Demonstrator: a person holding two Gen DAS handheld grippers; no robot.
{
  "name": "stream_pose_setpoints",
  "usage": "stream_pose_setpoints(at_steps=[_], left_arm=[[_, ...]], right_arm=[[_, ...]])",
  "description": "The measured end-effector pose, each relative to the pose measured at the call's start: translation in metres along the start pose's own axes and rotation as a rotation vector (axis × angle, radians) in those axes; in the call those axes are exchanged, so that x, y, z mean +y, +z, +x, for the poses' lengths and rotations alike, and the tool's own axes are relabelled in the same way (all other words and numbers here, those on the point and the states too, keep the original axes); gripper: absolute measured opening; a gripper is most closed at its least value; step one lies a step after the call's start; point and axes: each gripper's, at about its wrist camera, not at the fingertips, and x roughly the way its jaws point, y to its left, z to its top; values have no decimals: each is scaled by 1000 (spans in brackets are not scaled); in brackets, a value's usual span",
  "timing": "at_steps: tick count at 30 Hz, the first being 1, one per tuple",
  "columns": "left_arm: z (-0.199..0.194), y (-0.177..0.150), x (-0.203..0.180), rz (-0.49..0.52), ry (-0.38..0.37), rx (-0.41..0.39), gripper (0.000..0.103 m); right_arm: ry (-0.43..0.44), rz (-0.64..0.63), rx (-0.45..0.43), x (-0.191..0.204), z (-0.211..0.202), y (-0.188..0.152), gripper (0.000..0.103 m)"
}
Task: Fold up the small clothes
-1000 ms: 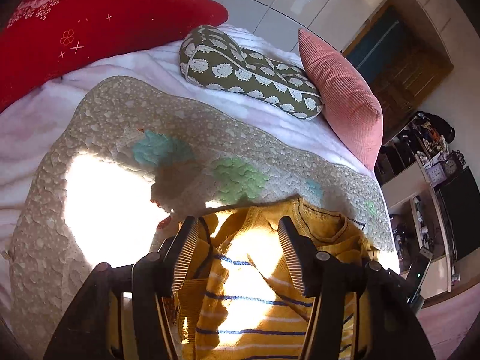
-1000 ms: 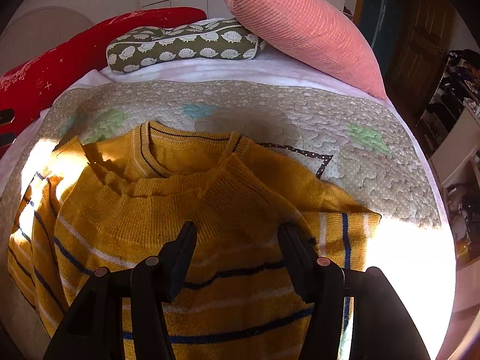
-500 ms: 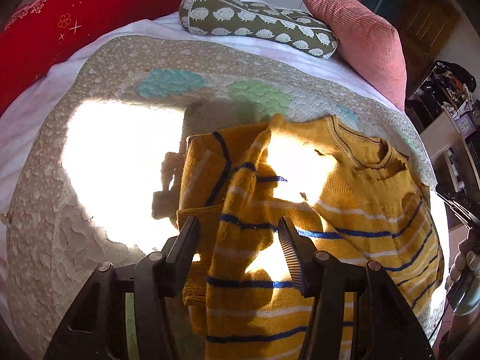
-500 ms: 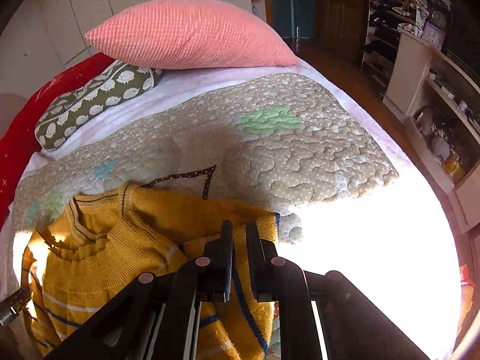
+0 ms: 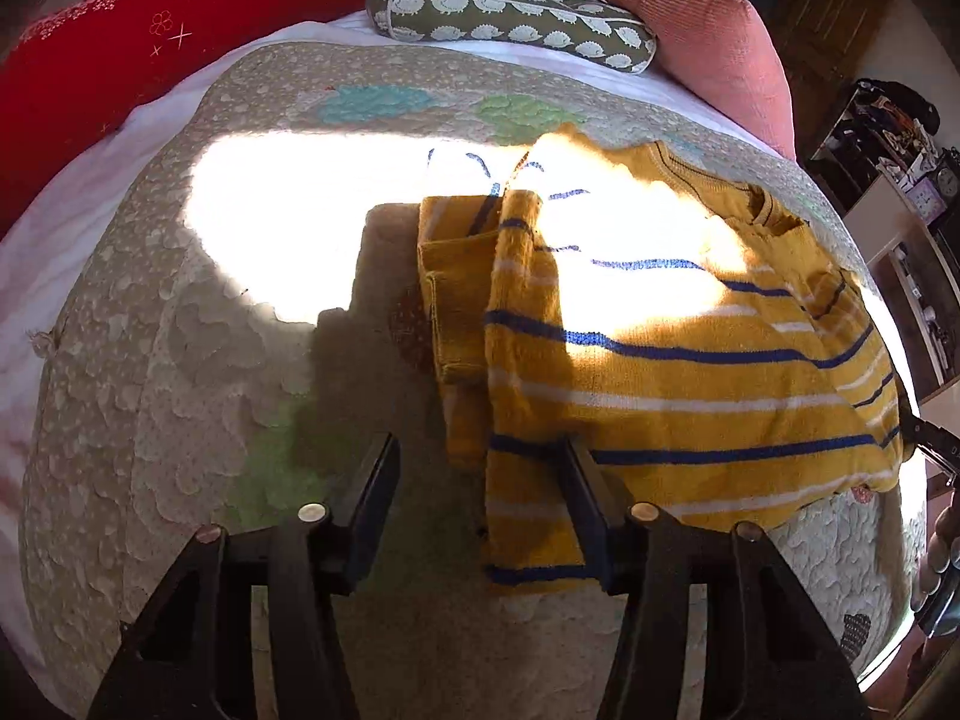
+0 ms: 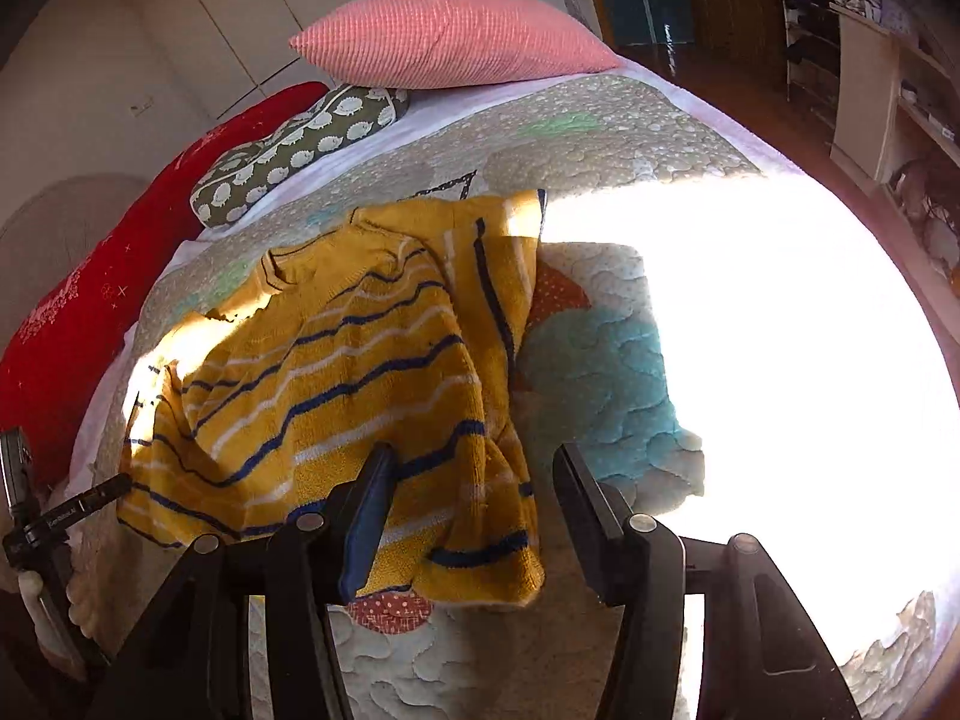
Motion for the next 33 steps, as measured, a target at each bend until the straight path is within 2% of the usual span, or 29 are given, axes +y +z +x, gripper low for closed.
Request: stream_pose_setpoints(at_steps=[1,2,4,5,6,7,8,9,11,14,16,18,22,25,29,33], left_arm=[[4,2,-3,6,5,30,19],[3,6,-4,-3,32,34,19],[-4,12,-6,4,103,7,10],[-8,13,-6,18,148,-9,10],[-11,13,-4,27,234,-27,7],[-12,12,-1,34,302,-43,7],[-14,9,4,33,316,-46,7],[-18,5,10,20,287,-42,7],[-30,-5,19,-6,220,-56,7],[-58,-25,18,2,248,-128,14],[-79,-38,15,-6,248,-178,39],[-96,-54,11,-33,230,-214,54],[-111,-81,-3,-79,194,-229,57],[-114,-99,-14,-91,167,-213,58],[-110,-110,-26,-75,147,-176,59],[-106,-112,-35,-46,170,-175,59]], right_arm=[[-21,-10,5,3,3,1,9],[-45,-21,-7,6,2,2,9],[-109,-42,-33,5,-1,6,9],[-140,-52,-31,2,0,8,9],[-162,-55,-19,-2,2,8,9],[-169,-53,-11,-5,4,7,11],[-162,-53,-17,-8,1,5,15],[-153,-51,-37,-9,-5,1,17],[-145,-34,-82,-12,-20,-7,30],[-79,19,-132,-18,-45,-24,32],[-30,51,-134,-22,-55,-39,34],[21,88,-121,-26,-61,-54,35],[125,160,-69,-30,-61,-80,37],[161,178,-52,-28,-61,-96,38],[207,202,-40,-27,-54,-103,48],[311,297,-33,-31,-37,-99,51]])
